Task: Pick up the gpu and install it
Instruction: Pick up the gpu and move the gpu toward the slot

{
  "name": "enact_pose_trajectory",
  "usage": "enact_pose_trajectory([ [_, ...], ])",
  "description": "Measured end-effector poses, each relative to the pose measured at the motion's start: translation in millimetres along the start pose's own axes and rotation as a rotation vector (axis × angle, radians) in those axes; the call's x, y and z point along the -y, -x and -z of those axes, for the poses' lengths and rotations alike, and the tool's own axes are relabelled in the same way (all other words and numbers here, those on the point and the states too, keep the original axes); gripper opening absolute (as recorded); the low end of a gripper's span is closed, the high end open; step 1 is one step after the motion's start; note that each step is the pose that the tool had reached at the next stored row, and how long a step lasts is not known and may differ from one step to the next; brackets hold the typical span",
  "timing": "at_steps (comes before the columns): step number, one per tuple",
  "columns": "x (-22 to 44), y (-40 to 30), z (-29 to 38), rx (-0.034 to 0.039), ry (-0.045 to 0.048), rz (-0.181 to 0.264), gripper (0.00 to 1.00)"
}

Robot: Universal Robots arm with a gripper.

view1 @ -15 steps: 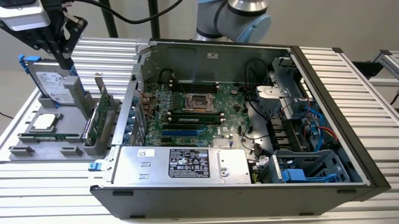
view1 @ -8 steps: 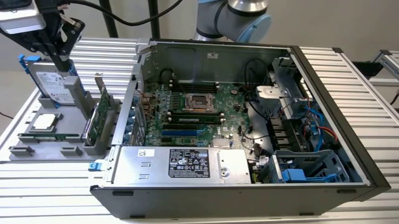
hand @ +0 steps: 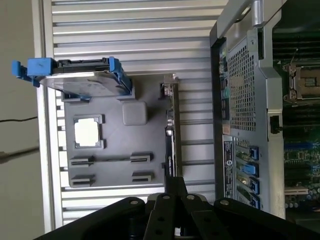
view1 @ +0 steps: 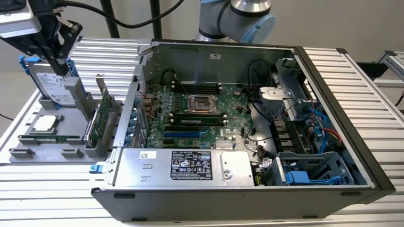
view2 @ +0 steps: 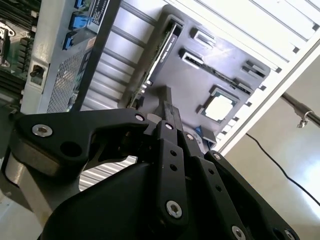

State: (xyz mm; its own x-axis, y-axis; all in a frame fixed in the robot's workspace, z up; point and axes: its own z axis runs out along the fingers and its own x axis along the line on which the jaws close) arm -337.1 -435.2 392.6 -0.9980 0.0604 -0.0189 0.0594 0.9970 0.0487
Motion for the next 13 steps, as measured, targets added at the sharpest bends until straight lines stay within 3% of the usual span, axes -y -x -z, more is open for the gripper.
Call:
enact_pose_trajectory([
  [13, 3.7, -0.4, 0.2, 0.0, 0.0, 0.0, 0.0],
])
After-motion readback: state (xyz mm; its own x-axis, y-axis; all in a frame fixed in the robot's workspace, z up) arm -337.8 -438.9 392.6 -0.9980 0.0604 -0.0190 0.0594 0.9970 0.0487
